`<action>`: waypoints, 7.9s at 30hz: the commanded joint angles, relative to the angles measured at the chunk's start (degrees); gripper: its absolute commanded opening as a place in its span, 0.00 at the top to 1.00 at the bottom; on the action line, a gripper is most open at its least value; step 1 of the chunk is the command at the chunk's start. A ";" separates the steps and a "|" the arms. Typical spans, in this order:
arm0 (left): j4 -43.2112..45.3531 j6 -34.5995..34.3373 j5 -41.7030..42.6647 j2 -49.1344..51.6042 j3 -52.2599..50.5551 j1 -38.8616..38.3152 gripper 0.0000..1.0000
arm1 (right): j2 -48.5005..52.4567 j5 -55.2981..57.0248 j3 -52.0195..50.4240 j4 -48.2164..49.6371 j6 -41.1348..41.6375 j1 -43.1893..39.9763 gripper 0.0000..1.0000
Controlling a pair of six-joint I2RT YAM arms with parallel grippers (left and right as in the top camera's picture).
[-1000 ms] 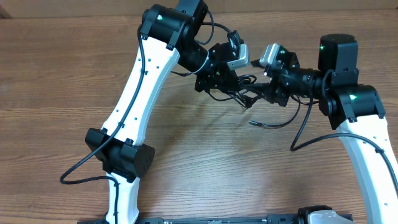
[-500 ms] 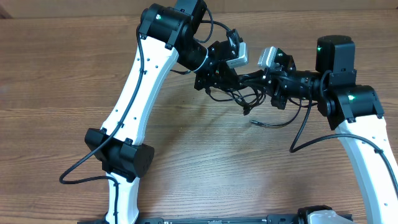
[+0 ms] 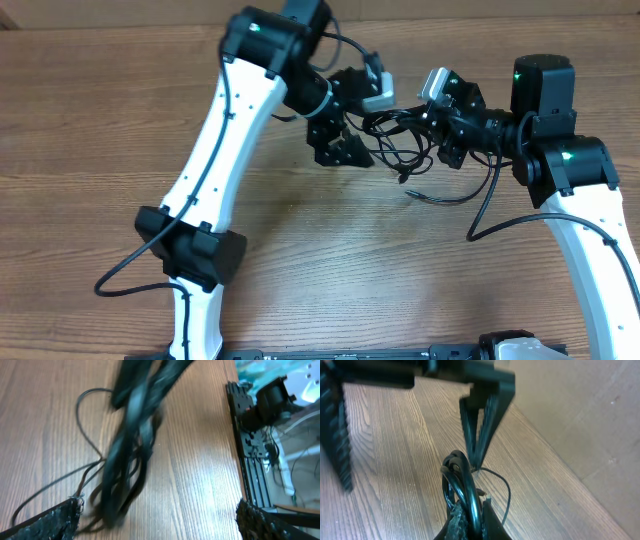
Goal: Untangle cables
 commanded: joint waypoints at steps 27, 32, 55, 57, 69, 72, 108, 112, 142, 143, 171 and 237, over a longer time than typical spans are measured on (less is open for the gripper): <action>3.69 -27.04 44.04 -0.48 0.85 10.47 0.00 | 0.02 -0.72 0.92 28.09 63.54 -0.37 0.96; 5.66 -29.73 43.82 -0.48 0.85 10.47 0.00 | 0.02 -1.18 0.92 30.64 67.69 -0.37 0.96; 28.44 -46.05 37.66 -0.46 0.85 8.74 0.00 | 0.02 -7.17 0.92 31.63 70.47 -0.31 0.96; 29.79 -46.25 38.49 -0.46 0.85 8.15 0.01 | 0.02 -7.39 0.92 31.58 70.47 -0.31 0.96; 32.61 -47.30 42.60 -0.46 0.85 6.97 0.06 | 0.02 -6.80 0.92 31.58 70.20 -0.37 0.96; 32.61 -47.30 42.53 -0.46 0.85 7.37 0.44 | 0.02 -6.69 0.92 31.54 70.01 -0.39 0.96; 11.34 -41.62 11.21 -0.46 0.85 9.38 0.96 | 0.02 0.48 0.92 13.38 33.64 -0.31 0.39; 9.31 -41.64 8.96 -0.46 0.85 8.76 0.96 | 0.02 0.50 0.92 10.82 26.62 -0.09 0.40; 9.94 -42.29 10.99 -0.46 0.85 0.92 0.96 | 0.07 8.20 0.92 6.64 17.00 1.95 0.60; 9.94 -42.29 10.99 -0.46 0.85 0.81 0.96 | 0.07 8.20 0.92 6.64 17.00 1.95 0.59; 11.43 -50.64 10.97 -0.46 0.85 7.67 0.95 | 0.07 8.37 0.90 2.78 28.46 1.01 0.96; 14.47 -55.65 14.01 -0.46 0.85 -0.33 0.96 | 0.07 4.90 0.92 3.89 27.54 0.96 0.84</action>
